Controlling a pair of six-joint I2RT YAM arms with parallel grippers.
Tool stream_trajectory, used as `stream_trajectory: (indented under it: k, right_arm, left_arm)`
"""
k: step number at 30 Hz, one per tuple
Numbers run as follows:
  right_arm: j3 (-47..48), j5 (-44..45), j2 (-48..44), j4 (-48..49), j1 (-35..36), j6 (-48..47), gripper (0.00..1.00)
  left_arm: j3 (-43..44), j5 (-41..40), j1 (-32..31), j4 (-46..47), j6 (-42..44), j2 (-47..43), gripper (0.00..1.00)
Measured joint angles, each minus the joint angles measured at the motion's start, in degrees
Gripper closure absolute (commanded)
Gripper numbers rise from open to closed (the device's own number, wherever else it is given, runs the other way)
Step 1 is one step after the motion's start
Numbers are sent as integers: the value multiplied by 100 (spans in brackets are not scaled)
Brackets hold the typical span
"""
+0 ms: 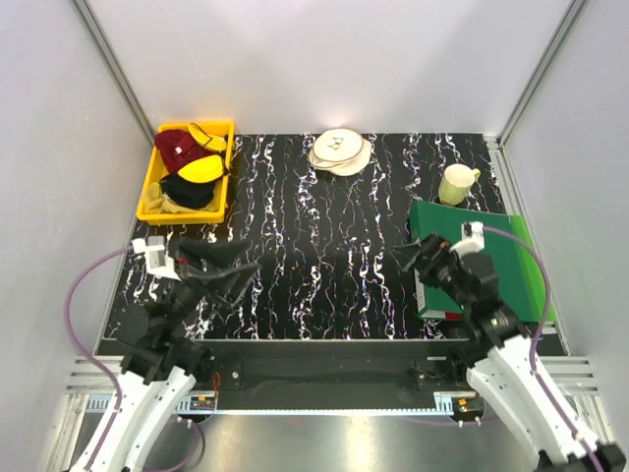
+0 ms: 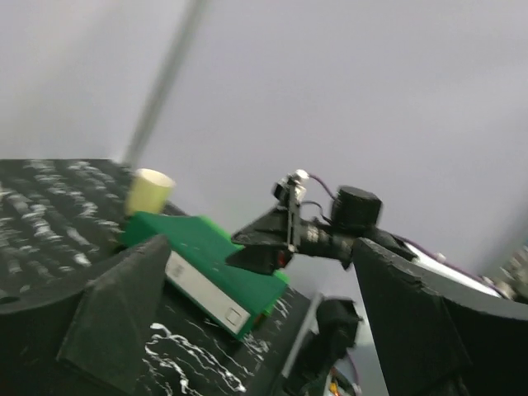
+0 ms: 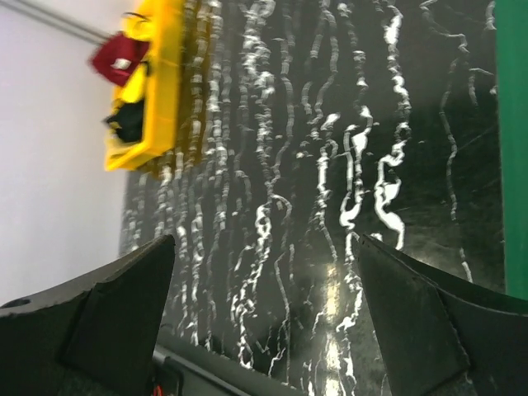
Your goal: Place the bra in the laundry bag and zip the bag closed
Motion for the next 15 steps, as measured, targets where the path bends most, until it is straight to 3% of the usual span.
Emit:
stream_trajectory:
  k: [7, 12, 15]
  right_arm:
    - [1432, 479, 2953, 389, 0, -452, 0]
    - [2651, 643, 5112, 1296, 0, -603, 0]
    - [3589, 754, 6408, 1829, 0, -566, 0]
  left_arm:
    - [1696, -1882, -2, -3150, 264, 385, 1]
    - [1899, -2022, -2, -4415, 435, 575, 1]
    - [1781, -1888, -2, -4662, 470, 557, 1]
